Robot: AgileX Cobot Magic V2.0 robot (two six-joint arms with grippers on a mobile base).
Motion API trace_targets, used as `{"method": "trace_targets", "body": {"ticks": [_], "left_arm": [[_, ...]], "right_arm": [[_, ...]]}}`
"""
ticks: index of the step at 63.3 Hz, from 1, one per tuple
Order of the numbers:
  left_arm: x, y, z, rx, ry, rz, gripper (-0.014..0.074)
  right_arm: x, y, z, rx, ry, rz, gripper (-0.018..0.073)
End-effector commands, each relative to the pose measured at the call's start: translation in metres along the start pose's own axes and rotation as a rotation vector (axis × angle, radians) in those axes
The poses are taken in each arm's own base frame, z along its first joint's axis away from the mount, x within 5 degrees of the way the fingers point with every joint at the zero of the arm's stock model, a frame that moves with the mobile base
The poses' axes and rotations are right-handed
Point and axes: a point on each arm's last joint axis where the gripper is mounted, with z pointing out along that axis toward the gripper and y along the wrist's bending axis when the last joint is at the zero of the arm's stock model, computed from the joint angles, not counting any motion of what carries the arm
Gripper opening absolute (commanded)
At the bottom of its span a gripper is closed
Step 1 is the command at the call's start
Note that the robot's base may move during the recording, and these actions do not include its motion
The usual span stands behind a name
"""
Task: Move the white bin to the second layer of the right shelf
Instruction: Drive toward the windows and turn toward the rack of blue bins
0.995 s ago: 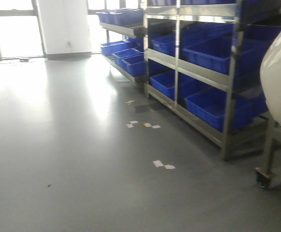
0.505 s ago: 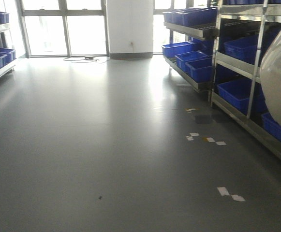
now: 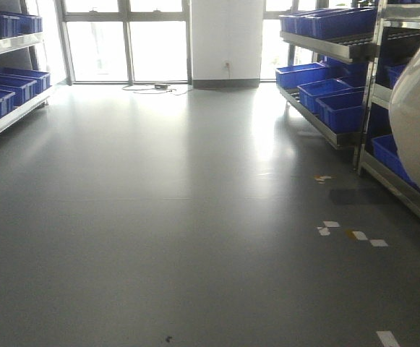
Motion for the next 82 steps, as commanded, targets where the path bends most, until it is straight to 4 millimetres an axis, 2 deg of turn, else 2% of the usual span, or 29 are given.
{"method": "trace_targets", "body": {"ticks": [1,82], "left_arm": [[0.004,0.0005,0.0001,-0.01,-0.063,-0.009,0.0085],[0.004,0.0005,0.0001,-0.01,-0.063,-0.009,0.0085]], "right_arm": [[-0.016,0.0011,-0.0071,-0.008,-0.118,0.007,0.0049],[-0.016,0.0011,-0.0071,-0.008,-0.118,0.007,0.0049]]}}
